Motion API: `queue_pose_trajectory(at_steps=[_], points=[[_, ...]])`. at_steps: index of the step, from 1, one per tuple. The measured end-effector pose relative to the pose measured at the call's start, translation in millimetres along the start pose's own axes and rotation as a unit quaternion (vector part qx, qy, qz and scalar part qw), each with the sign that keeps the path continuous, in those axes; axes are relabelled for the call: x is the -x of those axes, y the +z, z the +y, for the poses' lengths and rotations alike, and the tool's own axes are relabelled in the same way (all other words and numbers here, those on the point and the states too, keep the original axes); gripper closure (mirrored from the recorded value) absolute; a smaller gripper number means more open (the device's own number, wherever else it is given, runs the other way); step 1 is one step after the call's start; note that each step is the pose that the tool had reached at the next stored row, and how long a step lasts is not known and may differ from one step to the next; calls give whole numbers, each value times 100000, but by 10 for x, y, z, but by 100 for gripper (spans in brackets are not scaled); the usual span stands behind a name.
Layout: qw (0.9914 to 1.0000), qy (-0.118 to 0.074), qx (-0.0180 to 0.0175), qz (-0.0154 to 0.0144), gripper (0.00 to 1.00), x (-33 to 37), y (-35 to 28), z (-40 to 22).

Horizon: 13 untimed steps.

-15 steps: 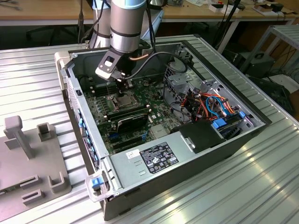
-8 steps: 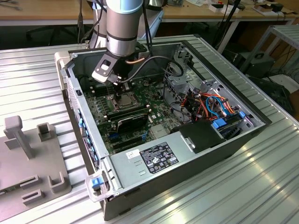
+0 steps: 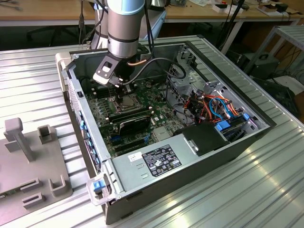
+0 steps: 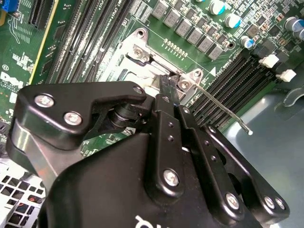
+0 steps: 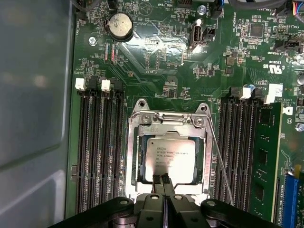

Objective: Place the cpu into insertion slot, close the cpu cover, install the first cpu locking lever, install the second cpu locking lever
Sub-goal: 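Close the cpu cover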

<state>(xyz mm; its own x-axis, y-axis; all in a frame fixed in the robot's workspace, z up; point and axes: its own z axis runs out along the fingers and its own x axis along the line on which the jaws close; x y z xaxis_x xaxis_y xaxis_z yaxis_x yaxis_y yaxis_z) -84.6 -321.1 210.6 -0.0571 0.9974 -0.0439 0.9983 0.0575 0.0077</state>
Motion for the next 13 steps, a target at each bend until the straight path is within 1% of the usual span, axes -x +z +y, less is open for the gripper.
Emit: queue_pose_trajectory(at_steps=[3,7,8,10,13], points=[[100000,-4,-11,-103,89,3,-50,0],[100000,-8,-25,-305,89,4,-79,1],[100000,-2,-20,-308,89,4,-83,5],[100000,-6,-28,-313,89,7,-84,47],[100000,-7,-33,-311,89,14,-83,129]])
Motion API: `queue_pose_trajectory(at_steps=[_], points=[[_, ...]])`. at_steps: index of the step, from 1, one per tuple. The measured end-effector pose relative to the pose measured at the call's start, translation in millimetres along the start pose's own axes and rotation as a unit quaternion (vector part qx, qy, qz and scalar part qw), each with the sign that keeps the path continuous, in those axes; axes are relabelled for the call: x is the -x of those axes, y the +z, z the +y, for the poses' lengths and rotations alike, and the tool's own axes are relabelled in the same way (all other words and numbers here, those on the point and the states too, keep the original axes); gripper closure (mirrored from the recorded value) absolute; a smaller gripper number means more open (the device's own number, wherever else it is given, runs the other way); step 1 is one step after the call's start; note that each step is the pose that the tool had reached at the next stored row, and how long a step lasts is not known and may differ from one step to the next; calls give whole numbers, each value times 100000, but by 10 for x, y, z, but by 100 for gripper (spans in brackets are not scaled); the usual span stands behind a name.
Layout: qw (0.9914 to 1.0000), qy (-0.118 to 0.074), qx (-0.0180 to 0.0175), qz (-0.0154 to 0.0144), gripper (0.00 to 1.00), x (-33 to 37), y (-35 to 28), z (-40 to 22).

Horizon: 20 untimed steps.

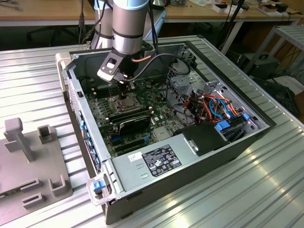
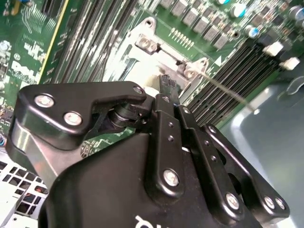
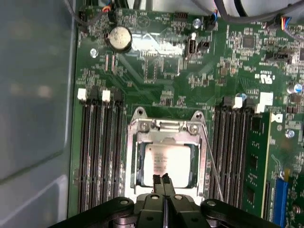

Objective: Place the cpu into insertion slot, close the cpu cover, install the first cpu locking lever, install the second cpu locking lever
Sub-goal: 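Close the cpu cover, then install the first cpu locking lever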

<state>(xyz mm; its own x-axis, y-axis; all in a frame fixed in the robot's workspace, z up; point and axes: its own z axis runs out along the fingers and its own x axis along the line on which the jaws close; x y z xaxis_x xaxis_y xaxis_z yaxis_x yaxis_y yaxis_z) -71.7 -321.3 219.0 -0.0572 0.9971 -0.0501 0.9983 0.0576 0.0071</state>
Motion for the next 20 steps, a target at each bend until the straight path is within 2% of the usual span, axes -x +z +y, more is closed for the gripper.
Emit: queue_pose_trajectory(at_steps=[1,2,16,19,20], points=[[100000,-4,-30,2,89,3,1,37],[100000,-3,-39,-2,89,4,1,42],[100000,-124,-37,-3,89,3,-3,45],[100000,-248,-23,7,89,6,-44,45],[99999,-416,-17,3,89,8,-82,46]])
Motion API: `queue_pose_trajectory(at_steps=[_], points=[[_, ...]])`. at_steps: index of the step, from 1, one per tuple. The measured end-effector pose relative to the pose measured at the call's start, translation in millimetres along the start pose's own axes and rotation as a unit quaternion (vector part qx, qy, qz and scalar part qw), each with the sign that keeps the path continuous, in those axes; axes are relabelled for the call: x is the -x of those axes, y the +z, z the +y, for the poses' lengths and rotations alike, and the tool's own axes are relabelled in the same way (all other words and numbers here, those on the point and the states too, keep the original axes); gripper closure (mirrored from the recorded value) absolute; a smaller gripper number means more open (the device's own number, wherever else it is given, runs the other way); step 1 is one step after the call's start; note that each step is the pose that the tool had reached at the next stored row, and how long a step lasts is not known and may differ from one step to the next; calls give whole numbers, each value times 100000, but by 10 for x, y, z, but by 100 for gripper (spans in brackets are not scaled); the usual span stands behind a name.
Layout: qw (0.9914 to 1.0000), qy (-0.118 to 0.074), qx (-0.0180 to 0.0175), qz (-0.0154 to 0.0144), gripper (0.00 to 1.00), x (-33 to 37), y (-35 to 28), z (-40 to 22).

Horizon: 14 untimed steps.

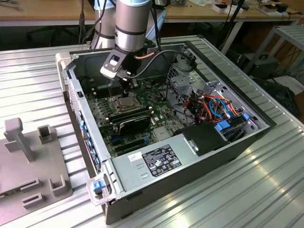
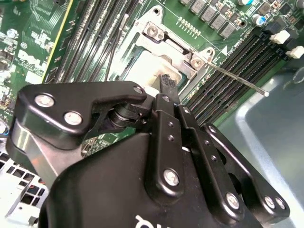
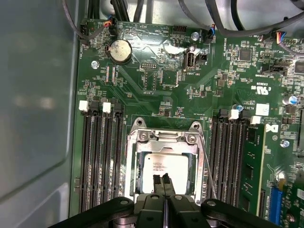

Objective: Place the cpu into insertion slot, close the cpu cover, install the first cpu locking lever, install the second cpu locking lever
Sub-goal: 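Install the first cpu locking lever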

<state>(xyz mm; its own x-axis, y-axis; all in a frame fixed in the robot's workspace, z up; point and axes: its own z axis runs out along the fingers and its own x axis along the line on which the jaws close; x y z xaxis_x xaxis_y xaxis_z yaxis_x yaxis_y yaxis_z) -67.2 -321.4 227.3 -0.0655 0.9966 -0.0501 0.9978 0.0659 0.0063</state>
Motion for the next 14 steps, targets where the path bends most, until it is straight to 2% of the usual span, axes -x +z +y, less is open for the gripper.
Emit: queue_pose_trajectory(at_steps=[2,4,7,9,11,12,13,14], points=[[99999,-543,25,-5,89,1,-43,0],[99985,-1720,88,-32,89,0,-49,1],[99889,-4708,214,-27,89,-2,-50,1],[99771,-6750,297,-19,89,-3,-51,1],[99541,-9563,421,3,89,-3,-50,1],[99463,-10340,450,6,89,-4,-51,1],[99415,-10787,468,7,89,-4,-51,1],[99412,-10819,476,14,89,-4,-51,1]])
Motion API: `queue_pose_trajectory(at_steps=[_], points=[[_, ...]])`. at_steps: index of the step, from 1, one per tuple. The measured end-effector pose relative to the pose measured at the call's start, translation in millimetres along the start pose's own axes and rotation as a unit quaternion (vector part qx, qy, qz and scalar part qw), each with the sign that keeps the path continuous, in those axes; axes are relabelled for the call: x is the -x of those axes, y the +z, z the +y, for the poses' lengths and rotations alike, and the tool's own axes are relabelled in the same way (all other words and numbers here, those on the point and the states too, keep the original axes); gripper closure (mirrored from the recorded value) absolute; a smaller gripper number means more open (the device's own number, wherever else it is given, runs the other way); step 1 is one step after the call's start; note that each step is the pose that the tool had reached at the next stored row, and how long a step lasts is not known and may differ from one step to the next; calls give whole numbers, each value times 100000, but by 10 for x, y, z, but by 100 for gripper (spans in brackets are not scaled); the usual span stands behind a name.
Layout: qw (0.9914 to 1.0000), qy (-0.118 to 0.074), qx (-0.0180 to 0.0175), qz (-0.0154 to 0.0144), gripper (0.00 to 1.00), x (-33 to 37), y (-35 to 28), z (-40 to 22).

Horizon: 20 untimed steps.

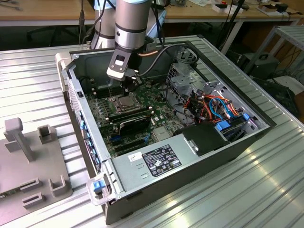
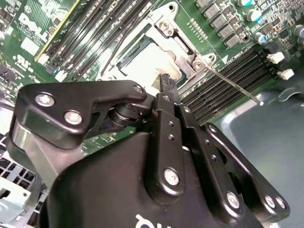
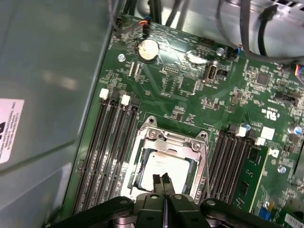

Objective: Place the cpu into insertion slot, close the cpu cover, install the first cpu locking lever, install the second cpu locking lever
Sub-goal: 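Install the first cpu locking lever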

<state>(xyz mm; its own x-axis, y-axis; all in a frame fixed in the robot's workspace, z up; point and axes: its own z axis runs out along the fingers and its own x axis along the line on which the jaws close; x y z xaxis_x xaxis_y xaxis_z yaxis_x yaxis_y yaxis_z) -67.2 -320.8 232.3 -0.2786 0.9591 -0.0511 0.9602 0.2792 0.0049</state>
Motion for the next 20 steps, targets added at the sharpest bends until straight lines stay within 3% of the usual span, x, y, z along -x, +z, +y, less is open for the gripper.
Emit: queue_pose_trajectory(at_steps=[4,7,10,12,17,20], points=[[100000,-21,19,80,89,0,-1,0],[99975,-2252,118,49,89,1,-27,0],[99865,-5188,260,34,89,1,-49,0],[99721,-7460,364,13,89,2,-76,0],[99526,-9715,475,9,89,5,-122,0],[99361,-11269,555,15,89,6,-147,0]])
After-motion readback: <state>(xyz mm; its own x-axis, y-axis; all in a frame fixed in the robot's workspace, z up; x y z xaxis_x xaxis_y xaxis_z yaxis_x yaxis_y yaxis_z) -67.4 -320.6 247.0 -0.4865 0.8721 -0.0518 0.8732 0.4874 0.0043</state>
